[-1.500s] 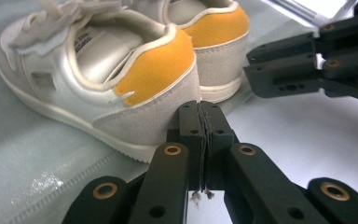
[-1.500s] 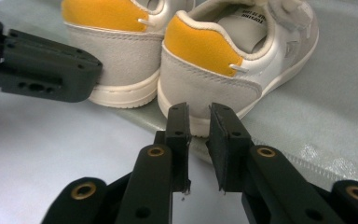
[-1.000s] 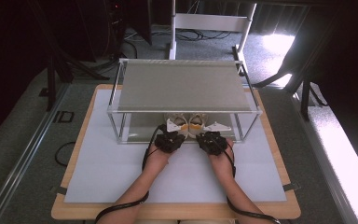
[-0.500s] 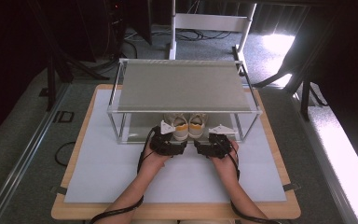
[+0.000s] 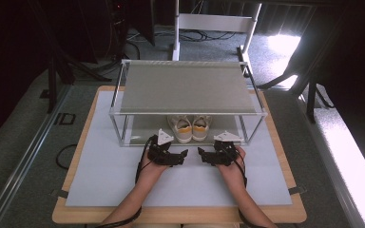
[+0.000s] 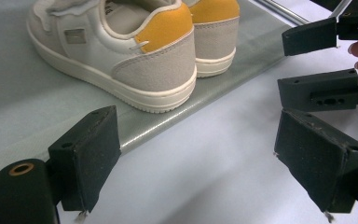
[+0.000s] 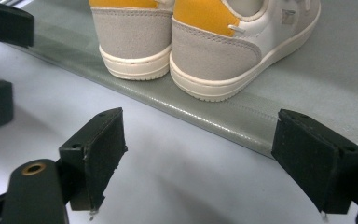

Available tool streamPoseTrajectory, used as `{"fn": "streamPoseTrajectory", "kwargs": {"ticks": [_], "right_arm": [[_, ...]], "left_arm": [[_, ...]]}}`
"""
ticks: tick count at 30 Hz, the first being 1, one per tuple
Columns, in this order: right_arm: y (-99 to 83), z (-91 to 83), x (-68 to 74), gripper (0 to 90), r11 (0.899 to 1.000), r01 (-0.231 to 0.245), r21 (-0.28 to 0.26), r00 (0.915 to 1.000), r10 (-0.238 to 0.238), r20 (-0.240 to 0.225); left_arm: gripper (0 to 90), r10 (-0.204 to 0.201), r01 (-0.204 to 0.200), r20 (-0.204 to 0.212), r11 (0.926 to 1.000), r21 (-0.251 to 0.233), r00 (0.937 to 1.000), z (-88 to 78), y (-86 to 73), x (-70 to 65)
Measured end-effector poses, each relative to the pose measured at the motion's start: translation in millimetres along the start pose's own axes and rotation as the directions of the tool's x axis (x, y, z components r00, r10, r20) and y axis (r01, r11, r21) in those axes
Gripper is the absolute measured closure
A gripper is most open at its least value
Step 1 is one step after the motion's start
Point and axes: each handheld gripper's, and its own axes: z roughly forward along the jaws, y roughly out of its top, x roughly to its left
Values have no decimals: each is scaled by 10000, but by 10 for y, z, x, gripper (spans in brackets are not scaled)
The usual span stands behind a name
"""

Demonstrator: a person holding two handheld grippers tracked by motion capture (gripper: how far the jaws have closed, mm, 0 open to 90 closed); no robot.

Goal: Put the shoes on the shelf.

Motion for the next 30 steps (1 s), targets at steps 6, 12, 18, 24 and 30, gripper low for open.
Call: {"fn": "streamPoseTrajectory", "kwargs": {"ticks": [6,12,18,24,30], "right_arm": [[-45,-46,-30,168,10000,39,-33,10000,-39,-1],[-95,-128,-57,167,9998,117,-143,9999,-117,-29],[-142,-217,-95,143,9996,153,-246,9998,-156,-118],[-218,-286,-121,142,9988,306,-394,9993,-313,-179],[-294,-361,-180,142,9978,268,-600,9995,-278,-152]], "left_arm": [[140,171,-172,-44,9998,-122,9998,-94,-53,14],[140,102,-104,-89,9995,-308,9999,-194,-117,67],[140,153,-158,-88,9980,-608,9998,-313,-164,125],[140,15,-28,-162,9968,-801,9999,-424,-241,186],[140,3,-31,-365,9970,-773,9993,-522,-328,241]]}}
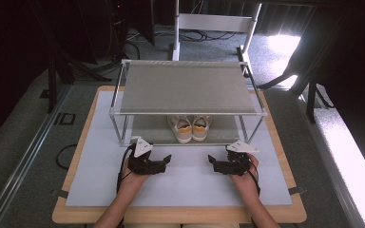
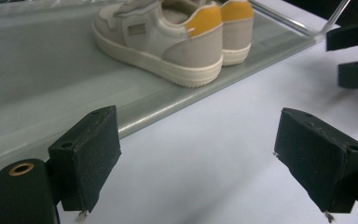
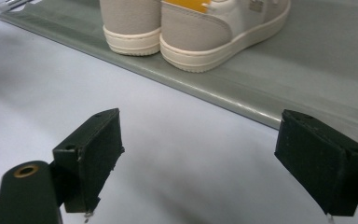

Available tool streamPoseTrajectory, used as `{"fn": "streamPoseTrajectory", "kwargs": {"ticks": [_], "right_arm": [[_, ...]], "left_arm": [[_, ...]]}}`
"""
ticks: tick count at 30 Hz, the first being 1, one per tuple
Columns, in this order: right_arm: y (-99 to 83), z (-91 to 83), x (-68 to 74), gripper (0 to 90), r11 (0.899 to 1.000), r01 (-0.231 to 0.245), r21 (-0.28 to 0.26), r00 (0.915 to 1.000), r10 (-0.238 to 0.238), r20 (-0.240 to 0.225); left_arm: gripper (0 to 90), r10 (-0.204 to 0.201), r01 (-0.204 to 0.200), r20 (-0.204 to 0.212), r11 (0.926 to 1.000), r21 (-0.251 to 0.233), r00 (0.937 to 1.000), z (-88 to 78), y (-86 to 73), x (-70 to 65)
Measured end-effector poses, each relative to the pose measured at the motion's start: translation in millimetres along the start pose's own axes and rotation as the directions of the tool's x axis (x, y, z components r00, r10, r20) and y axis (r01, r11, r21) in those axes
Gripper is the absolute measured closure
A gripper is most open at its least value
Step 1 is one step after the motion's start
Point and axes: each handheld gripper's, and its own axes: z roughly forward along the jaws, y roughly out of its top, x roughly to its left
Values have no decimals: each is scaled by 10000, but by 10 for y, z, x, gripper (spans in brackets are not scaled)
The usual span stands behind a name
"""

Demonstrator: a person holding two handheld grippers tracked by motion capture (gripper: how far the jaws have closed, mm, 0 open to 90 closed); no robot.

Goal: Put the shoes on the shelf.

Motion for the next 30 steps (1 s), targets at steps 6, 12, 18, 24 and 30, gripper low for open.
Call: {"fn": "streamPoseTrajectory", "kwargs": {"ticks": [6,12,18,24,30], "right_arm": [[-68,-97,-81,140,9999,-157,-6,9999,157,35],[-132,-154,-132,139,9999,-123,-85,9997,124,186],[-161,-210,-175,139,9999,-94,-97,9995,97,284],[-204,-307,-278,138,9997,-178,-168,9984,186,535],[-243,-386,-392,138,9989,-430,-197,9962,444,752]], "left_arm": [[140,-27,28,-124,10000,76,9999,-91,-90,61],[140,-145,144,-413,9999,-11,9990,-205,-164,136],[140,-103,98,-720,9999,-68,9974,-344,-216,236],[140,42,-41,-1125,10000,14,9936,-482,-302,340],[140,-65,57,-1413,10000,-63,9899,-580,-387,420]]}}
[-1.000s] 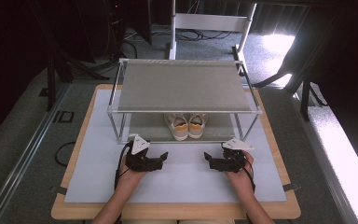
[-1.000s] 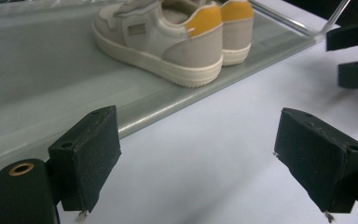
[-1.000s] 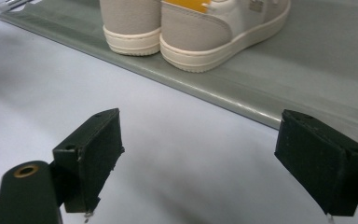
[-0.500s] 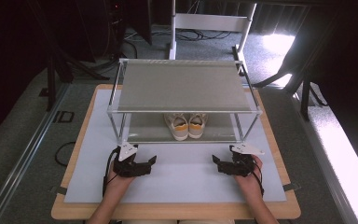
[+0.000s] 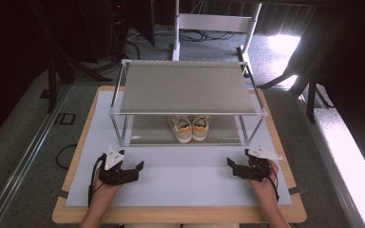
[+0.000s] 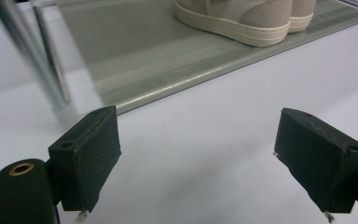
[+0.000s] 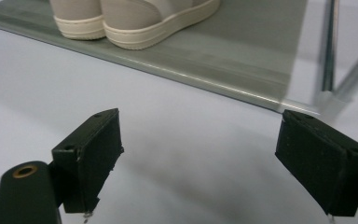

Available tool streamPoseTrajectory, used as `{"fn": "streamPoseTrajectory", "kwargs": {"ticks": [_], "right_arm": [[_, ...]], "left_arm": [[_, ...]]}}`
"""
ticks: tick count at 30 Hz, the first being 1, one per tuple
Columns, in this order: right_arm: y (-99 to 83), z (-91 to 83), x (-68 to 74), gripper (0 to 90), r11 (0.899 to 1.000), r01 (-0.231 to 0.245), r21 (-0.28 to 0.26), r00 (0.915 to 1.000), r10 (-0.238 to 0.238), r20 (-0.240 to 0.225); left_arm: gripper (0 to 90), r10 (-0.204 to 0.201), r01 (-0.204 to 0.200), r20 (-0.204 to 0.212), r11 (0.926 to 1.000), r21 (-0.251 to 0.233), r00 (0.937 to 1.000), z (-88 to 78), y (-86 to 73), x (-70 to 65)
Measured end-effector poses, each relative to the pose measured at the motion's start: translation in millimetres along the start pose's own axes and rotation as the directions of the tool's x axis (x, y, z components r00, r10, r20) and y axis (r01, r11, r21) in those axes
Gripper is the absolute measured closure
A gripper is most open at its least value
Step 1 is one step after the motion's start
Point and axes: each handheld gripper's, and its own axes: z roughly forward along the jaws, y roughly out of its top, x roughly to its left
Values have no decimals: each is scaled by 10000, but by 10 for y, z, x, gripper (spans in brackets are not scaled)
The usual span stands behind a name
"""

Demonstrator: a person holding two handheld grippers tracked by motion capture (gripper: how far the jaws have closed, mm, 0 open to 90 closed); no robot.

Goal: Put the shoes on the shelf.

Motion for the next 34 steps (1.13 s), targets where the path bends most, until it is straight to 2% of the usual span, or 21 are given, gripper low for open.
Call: {"fn": "streamPoseTrajectory", "kwargs": {"ticks": [6,9,12,15,17,19,22,27,30,32,34], "right_arm": [[-50,-69,-86,138,10000,-11,57,9995,9,307],[-75,-115,-149,138,9998,-189,-26,9988,190,445],[-98,-156,-208,138,9996,-257,-103,9983,262,529],[-132,-197,-256,138,9996,-246,-110,9965,254,802],[-156,-222,-297,137,9997,-239,-100,9946,248,1004],[-176,-236,-340,137,9990,-419,-162,9935,433,1056],[-184,-230,-357,137,9985,-486,-233,9929,508,1080],[-191,-214,-332,138,9998,-149,-138,9944,163,1041],[-195,-219,-333,138,9996,-176,-198,9950,194,976],[-193,-207,-353,141,9997,-237,-82,9969,242,752],[-194,-208,-353,146,9997,-235,-99,9969,241,745]], "left_arm": [[140,-227,215,-403,9993,-307,9989,-83,-50,91],[140,-464,433,-632,9978,-498,9969,-125,-85,141],[140,-528,475,-961,9972,-572,9940,-166,-121,183],[140,-569,488,-1247,9965,-674,9906,-214,-157,213],[140,-588,468,-1581,9958,-786,9857,-251,-183,230],[140,-743,595,-1727,9942,-890,9822,-277,-206,255],[141,-938,768,-1798,9921,-992,9792,-298,-230,273],[141,-1045,846,-1839,9900,-1132,9774,-298,-260,278],[140,-967,779,-1777,9909,-1099,9793,-284,-273,265],[140,-603,450,-1719,9948,-913,9833,-262,-281,233],[140,-507,349,-1707,9949,-945,9840,-262,-282,220]]}}
